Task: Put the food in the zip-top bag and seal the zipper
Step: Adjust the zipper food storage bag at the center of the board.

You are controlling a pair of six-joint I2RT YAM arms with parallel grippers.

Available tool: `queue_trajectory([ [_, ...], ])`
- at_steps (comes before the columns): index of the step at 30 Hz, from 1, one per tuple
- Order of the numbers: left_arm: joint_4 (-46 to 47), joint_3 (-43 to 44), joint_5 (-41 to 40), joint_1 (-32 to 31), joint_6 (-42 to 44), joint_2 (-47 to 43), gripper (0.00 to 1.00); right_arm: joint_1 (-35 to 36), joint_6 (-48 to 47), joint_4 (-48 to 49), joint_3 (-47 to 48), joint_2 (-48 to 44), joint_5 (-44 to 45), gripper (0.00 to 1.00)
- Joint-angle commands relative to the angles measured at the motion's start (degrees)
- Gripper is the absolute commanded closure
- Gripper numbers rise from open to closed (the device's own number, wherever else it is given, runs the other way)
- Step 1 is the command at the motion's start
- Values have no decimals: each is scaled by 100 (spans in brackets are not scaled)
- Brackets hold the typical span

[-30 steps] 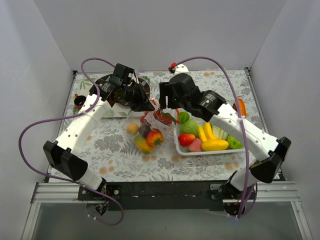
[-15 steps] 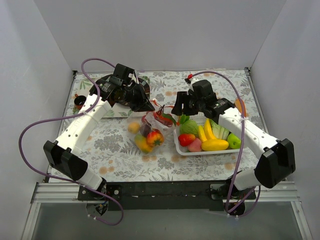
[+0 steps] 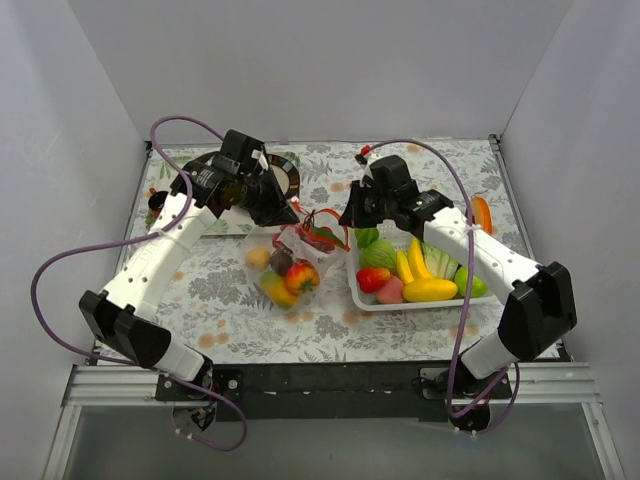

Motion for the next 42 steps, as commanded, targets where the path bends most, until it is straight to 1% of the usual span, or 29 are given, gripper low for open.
queue_trajectory([
  [1, -305, -55, -1077, -8, -220, -255, 100, 1008, 33, -309, 1397, -188, 454, 99],
  [2, -305, -177, -1226, 10, -255, -246, 100, 1221, -11, -615, 1930, -162, 847, 99],
  [4, -218, -573, -1359, 133, -352, -228, 100, 1565, -90, -880, 2242, -92, 1263, 99],
  [6, -77, -810, -1263, 255, -369, -228, 100, 1566, -160, -1127, 2252, -74, 1623, 99],
  [8, -50, -811, -1280, 265, -422, -316, 100, 1418, -222, -1303, 2199, -30, 1992, 99],
  [11, -128, -566, -1499, 274, -466, -500, 100, 1145, -240, -1295, 1910, -56, 1932, 99],
  [12, -190, -461, -1500, 274, -466, -527, 100, 1118, -248, -1312, 1900, -48, 1941, 99],
  [14, -435, -57, -1859, 274, -466, -553, 100, 1092, -248, -1374, 1979, 23, 1985, 99],
  [17, -498, 137, -2018, 274, -449, -606, 100, 1092, -283, -1427, 2085, 102, 1959, 99],
  [21, -613, 191, -2010, 283, -414, -536, 100, 1100, -301, -1523, 2216, 172, 1993, 99],
  [24, -463, -2, -2062, 291, -300, -632, 100, 1092, -327, -1532, 2138, 172, 2011, 99],
  [26, -464, -81, -1914, 300, -203, -562, 100, 1092, -398, -1524, 2024, 181, 1985, 99],
  [27, -402, -256, -1783, 300, -159, -580, 100, 1092, -424, -1515, 1910, 164, 1968, 99],
  [28, -219, -362, -1581, 300, -89, -684, 100, 1092, -468, -1523, 1865, 146, 1959, 95],
  [29, -148, -459, -1414, 300, -71, -755, 100, 1092, -486, -1454, 1830, 102, 1906, 80],
  [30, -86, -556, -1377, 300, -79, -808, 100, 1083, -477, -1444, 1821, 32, 1888, 74],
  [32, -50, -714, -1281, 300, -44, -861, 100, 1118, -486, -1470, 1970, -47, 1888, 66],
  [33, -42, -758, -1246, 300, -36, -870, 100, 1144, -503, -1540, 2197, -82, 1932, 64],
  [37, 142, -978, -1070, 300, -35, -905, 100, 1398, -574, -1831, 2926, 119, 2108, 65],
  [40, 248, -1031, -955, 300, -88, -905, 100, 1557, -547, -1761, 3165, 444, 1985, 66],
  [42, 275, -1022, -920, 300, -123, -896, 100, 1663, -469, -1752, 3306, 733, 1941, 69],
])
